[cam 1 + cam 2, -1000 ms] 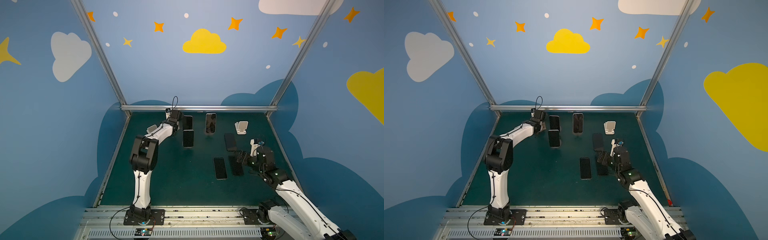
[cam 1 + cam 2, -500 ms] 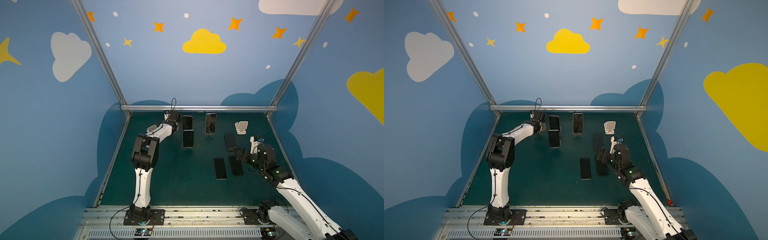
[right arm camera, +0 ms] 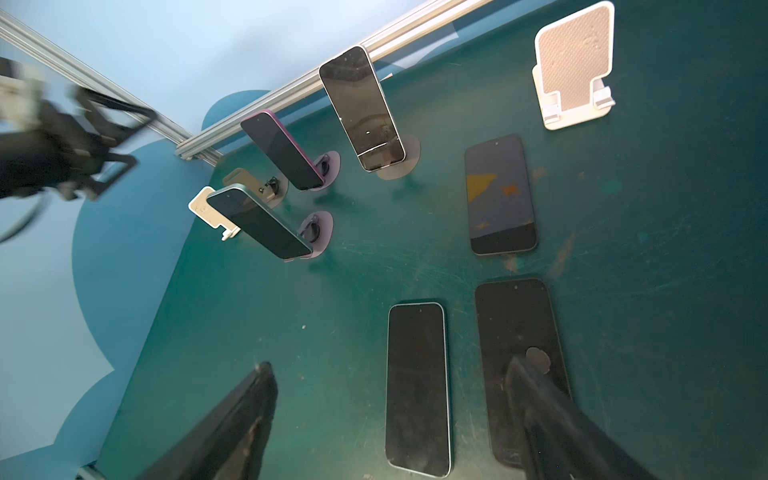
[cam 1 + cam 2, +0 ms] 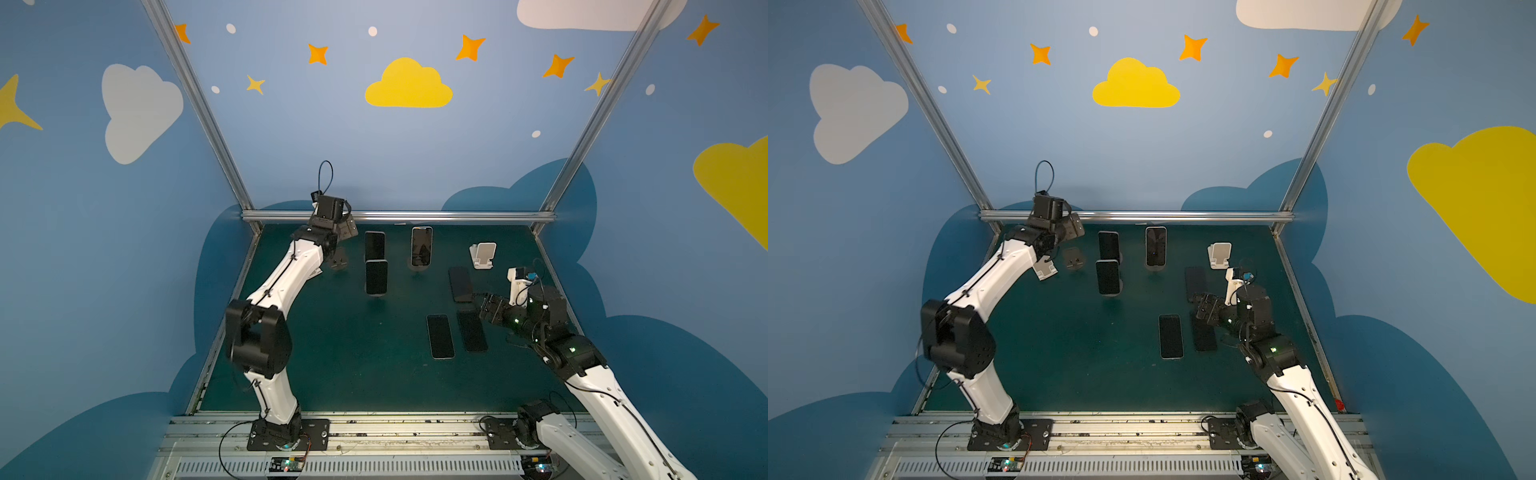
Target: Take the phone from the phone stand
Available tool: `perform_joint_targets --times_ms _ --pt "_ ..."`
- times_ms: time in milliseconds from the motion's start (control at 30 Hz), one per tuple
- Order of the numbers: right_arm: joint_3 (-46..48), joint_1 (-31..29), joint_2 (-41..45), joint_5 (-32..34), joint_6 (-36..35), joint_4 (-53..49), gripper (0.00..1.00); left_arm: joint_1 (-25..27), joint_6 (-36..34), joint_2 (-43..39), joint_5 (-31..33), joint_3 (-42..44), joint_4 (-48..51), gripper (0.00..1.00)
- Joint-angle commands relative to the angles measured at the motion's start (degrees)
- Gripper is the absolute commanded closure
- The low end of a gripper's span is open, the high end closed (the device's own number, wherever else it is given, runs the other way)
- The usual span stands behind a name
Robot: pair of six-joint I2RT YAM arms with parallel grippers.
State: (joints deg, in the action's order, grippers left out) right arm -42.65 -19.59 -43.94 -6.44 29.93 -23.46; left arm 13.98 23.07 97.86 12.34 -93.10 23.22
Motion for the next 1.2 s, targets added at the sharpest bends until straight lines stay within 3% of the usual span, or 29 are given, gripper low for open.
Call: perform_joint_targets --times_ms 0,167,233,333,467,600,800,1167 --pt "1.42 -0.42 1.1 -2.34 1.67 -0.7 0.13 -0.11 5.46 -7.51 -7.32 7.99 -4.64 0.0" --pt "2.9 -2.67 0.2 -1.55 5.72 0.81 0.13 2.17 16.9 -20.49 -12.2 21.95 -17.42 0.0" --pt "2.74 -4.75 -0.61 0.42 6.53 1.5 0.13 3.99 18.1 -23.6 -13.71 26.63 -21.26 0.0" --pt "1.43 -8.09 -1.8 4.57 7.13 1.45 0.13 5.39 16.58 -26.22 -14.19 27.94 -18.78 0.0" --pt "-0.63 -12.08 -4.84 9.33 9.0 1.6 0.15 5.71 16.66 -30.83 -10.78 31.93 -17.72 0.0" --pt "-4.24 -15.91 -10.07 12.3 10.71 1.66 0.18 5.69 23.76 -35.28 -5.15 38.28 -19.94 0.0" --pt "-9.47 -20.66 -16.3 17.23 9.01 3.0 0.16 5.45 29.44 -34.82 -5.64 38.7 -18.06 0.0" --pt "-24.71 -26.27 -33.52 20.19 5.15 3.46 0.14 4.37 29.1 -36.38 -2.68 39.39 -17.91 0.0"
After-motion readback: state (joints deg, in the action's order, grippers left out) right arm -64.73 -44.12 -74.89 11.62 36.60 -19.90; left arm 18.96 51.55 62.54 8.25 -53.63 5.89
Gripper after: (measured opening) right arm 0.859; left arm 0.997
